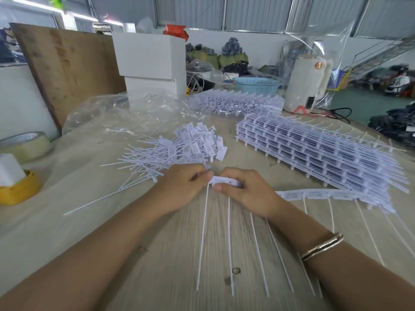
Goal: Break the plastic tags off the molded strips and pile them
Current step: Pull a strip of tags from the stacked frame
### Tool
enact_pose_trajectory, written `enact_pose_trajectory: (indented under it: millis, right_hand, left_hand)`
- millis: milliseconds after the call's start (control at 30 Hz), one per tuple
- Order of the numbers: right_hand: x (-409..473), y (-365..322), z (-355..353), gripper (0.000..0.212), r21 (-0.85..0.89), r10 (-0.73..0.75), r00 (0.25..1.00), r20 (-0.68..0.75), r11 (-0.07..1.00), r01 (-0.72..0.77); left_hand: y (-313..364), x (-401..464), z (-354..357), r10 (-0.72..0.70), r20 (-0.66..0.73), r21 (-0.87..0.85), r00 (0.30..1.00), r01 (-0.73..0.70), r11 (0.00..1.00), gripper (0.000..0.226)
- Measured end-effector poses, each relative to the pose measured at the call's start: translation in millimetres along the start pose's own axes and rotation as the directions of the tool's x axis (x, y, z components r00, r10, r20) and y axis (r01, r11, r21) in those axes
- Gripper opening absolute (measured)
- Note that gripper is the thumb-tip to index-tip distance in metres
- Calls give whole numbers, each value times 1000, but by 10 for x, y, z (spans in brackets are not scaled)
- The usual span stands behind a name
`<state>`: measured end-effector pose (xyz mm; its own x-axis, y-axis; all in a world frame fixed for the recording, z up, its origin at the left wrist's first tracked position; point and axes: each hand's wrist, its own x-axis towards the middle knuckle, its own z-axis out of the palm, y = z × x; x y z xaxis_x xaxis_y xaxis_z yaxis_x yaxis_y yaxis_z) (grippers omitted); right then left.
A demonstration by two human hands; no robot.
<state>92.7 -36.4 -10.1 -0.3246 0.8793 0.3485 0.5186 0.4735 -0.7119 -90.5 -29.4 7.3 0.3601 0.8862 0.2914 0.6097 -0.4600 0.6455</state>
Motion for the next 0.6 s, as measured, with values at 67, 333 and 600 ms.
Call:
enact_pose_trajectory:
  millis: [67,333,600]
  right_hand:
    - [-2,2,17,27,89,-19,999,-43,996,23]
    - [8,-96,45,18,203,-108,968,-227,967,156]
    - [14,-117,-9,15,546,-40,985,-171,828,128]
  left_hand:
    - [49,2,13,-70,17,-192,997,72,979,36]
    - [145,17,85,-228,118,-713,967,242,658,36]
    - [225,7,95,-131,238,-891,962,270,366,22]
